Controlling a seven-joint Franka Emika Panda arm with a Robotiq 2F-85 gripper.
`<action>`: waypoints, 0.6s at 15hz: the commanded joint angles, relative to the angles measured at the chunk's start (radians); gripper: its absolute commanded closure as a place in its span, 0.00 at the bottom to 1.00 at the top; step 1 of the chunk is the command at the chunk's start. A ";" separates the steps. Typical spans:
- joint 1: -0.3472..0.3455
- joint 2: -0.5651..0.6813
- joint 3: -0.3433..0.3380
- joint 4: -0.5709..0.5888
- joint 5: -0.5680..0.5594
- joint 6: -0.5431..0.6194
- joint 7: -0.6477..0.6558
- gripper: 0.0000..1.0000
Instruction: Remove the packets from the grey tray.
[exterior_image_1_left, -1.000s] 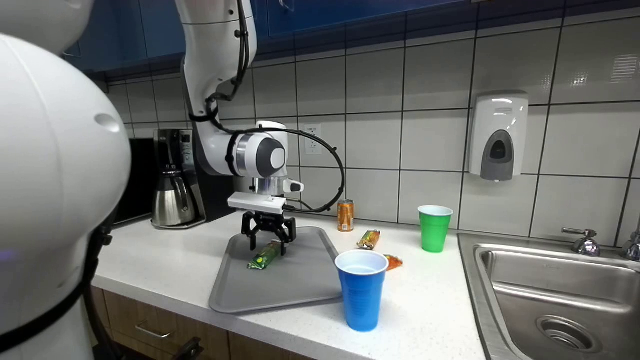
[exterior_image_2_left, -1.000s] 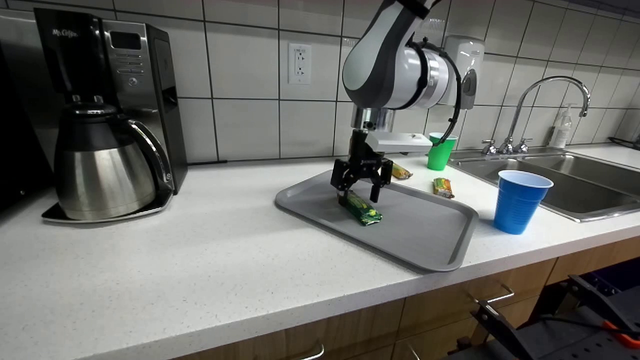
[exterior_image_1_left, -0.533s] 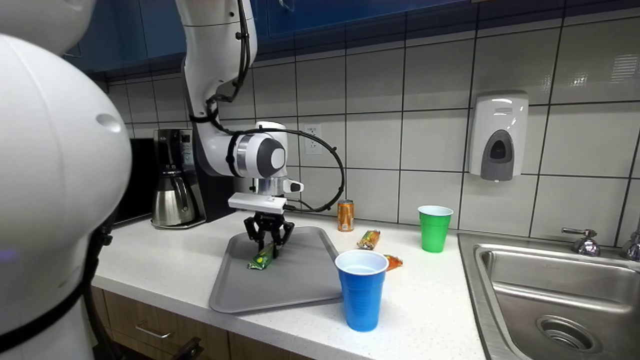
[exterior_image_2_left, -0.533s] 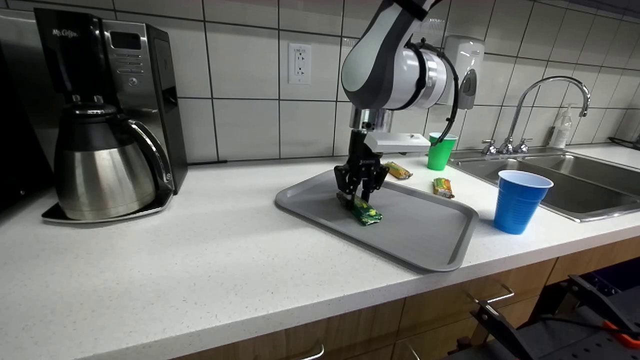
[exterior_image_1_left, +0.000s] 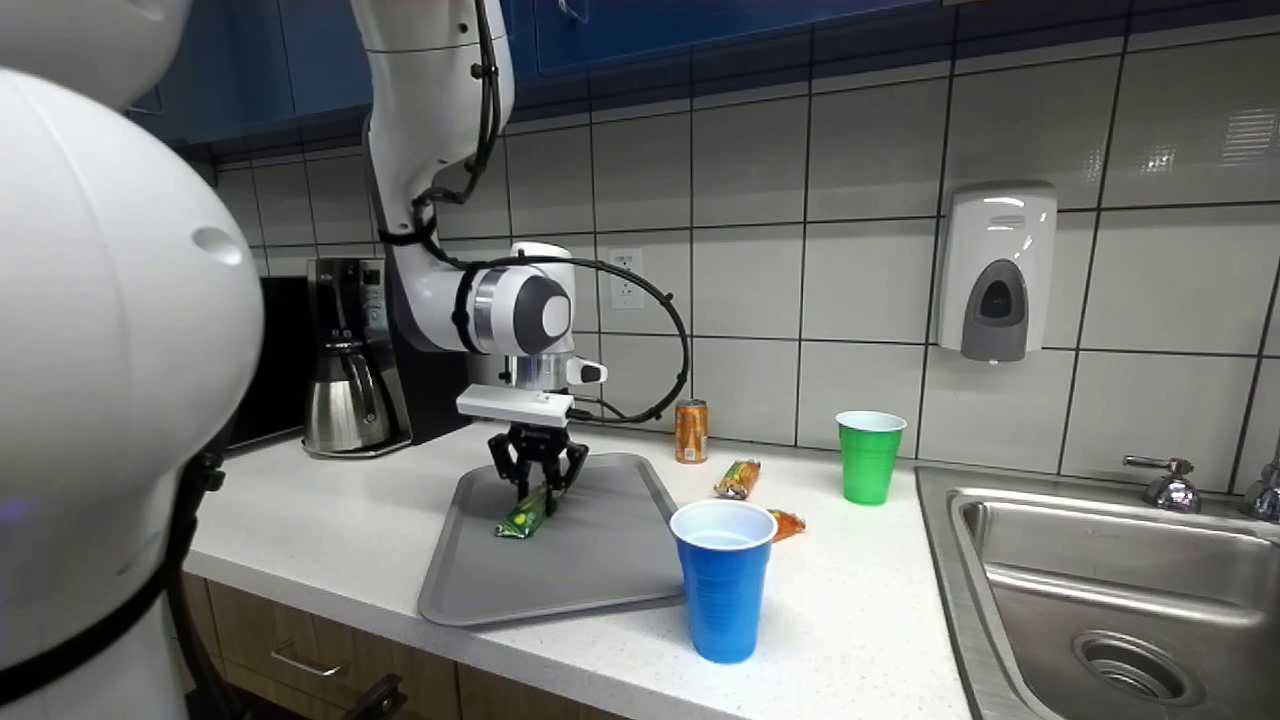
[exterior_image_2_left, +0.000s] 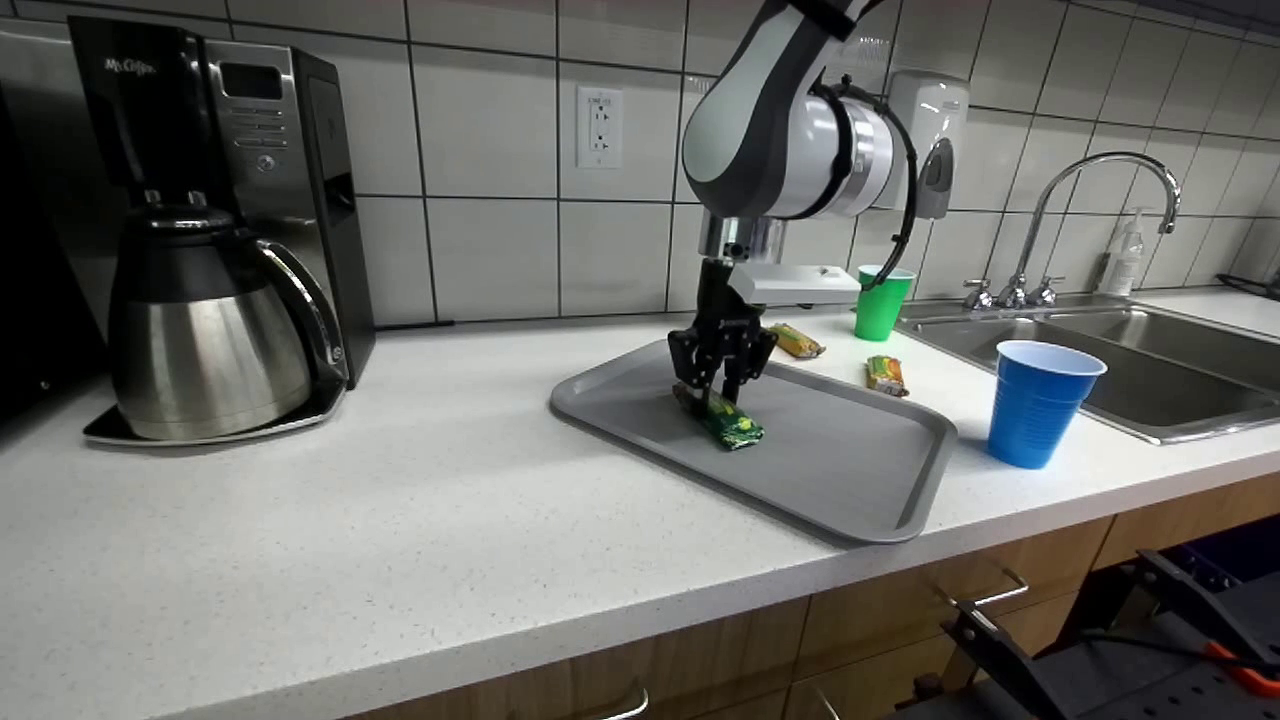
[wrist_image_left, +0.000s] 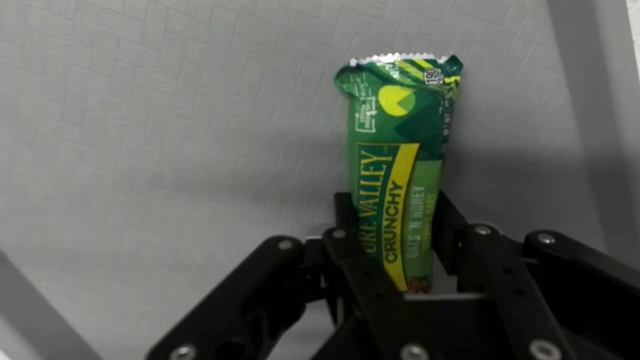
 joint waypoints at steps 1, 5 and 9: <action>0.009 -0.038 -0.002 -0.008 -0.017 -0.019 0.014 0.85; 0.024 -0.057 0.000 -0.012 -0.025 -0.021 0.018 0.85; 0.047 -0.069 0.006 -0.009 -0.028 -0.022 0.025 0.85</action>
